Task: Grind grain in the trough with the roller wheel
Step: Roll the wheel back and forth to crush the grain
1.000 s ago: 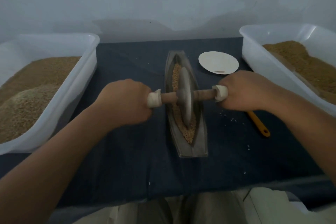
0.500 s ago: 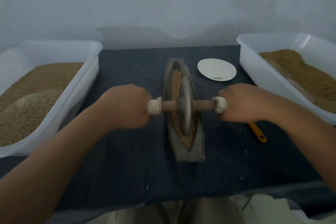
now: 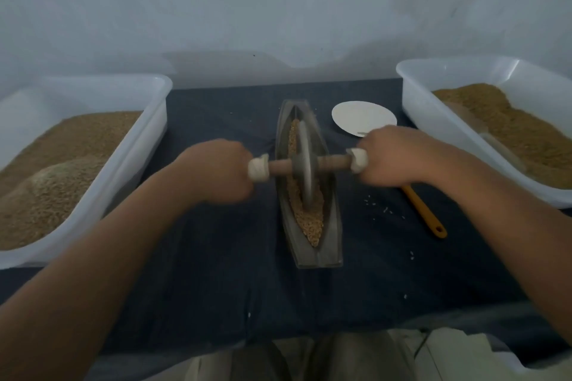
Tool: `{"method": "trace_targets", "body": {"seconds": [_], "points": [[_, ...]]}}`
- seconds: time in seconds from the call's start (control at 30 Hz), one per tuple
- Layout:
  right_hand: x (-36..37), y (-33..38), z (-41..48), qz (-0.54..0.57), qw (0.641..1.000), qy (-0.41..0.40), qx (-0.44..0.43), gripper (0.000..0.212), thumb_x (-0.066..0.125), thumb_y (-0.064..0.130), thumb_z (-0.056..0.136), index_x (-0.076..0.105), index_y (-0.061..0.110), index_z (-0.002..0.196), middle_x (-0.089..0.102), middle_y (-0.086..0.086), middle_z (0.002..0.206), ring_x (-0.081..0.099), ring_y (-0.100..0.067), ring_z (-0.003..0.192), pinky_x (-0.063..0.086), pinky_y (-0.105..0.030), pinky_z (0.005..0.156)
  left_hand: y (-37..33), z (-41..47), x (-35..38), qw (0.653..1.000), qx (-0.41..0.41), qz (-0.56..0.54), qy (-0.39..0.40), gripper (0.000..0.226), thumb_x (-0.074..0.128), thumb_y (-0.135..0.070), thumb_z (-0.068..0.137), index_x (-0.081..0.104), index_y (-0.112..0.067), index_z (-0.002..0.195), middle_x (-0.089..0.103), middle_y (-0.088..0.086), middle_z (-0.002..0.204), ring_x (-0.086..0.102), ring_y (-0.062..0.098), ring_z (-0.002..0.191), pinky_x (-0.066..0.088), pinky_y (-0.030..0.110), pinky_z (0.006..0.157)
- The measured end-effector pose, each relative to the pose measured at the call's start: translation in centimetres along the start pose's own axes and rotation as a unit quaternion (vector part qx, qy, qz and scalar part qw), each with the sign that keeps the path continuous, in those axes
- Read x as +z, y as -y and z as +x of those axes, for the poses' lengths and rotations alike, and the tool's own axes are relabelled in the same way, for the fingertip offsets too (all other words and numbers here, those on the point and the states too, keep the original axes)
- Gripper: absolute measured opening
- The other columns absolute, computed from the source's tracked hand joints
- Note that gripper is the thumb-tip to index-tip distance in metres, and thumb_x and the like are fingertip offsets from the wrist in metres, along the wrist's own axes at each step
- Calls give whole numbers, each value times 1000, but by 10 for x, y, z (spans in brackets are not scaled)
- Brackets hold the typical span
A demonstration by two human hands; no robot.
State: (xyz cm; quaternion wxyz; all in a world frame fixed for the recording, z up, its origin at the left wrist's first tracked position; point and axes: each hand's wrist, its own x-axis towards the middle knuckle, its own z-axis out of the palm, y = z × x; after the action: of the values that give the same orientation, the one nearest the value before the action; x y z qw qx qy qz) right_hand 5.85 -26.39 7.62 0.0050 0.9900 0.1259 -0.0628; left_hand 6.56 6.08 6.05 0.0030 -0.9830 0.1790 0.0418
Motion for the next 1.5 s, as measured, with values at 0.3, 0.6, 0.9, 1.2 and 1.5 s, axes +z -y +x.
{"method": "trace_targets", "body": {"seconds": [0.3,0.6,0.9,1.2,1.5], "points": [[-6,12,39,-87,976,-195,34,24,60,48,78,53,26,69,53,6,65,49,-16,58,37,-29,53,7,55,1,994,-70,8,-79,34,55,-56,81,59,-23,72,63,-5,77,60,21,69,50,34,64],[5,2,-15,12,999,42,11,21,62,52,70,64,31,70,66,11,63,61,-8,57,40,-28,49,0,-13,8,997,32,34,-69,26,51,-53,70,55,-28,64,54,-13,60,49,4,54,34,24,49],[9,5,52,-26,969,-243,38,32,44,49,84,49,24,64,50,7,58,47,-15,53,36,-29,52,2,68,-20,994,-58,29,-85,31,57,-52,81,60,-23,71,63,-2,76,59,22,66,51,36,66],[9,-2,-26,17,1000,3,-18,37,47,67,59,65,38,74,64,29,70,61,0,58,39,-27,47,-1,-23,9,999,23,11,-36,25,54,-52,67,56,-27,62,55,-13,56,51,2,52,34,22,47],[12,0,60,-14,977,-206,60,28,56,47,84,51,25,68,53,9,67,49,-15,60,38,-32,56,-7,65,-20,988,-64,72,-121,34,58,-56,83,57,-24,72,57,-5,72,56,21,64,47,35,64]]}}
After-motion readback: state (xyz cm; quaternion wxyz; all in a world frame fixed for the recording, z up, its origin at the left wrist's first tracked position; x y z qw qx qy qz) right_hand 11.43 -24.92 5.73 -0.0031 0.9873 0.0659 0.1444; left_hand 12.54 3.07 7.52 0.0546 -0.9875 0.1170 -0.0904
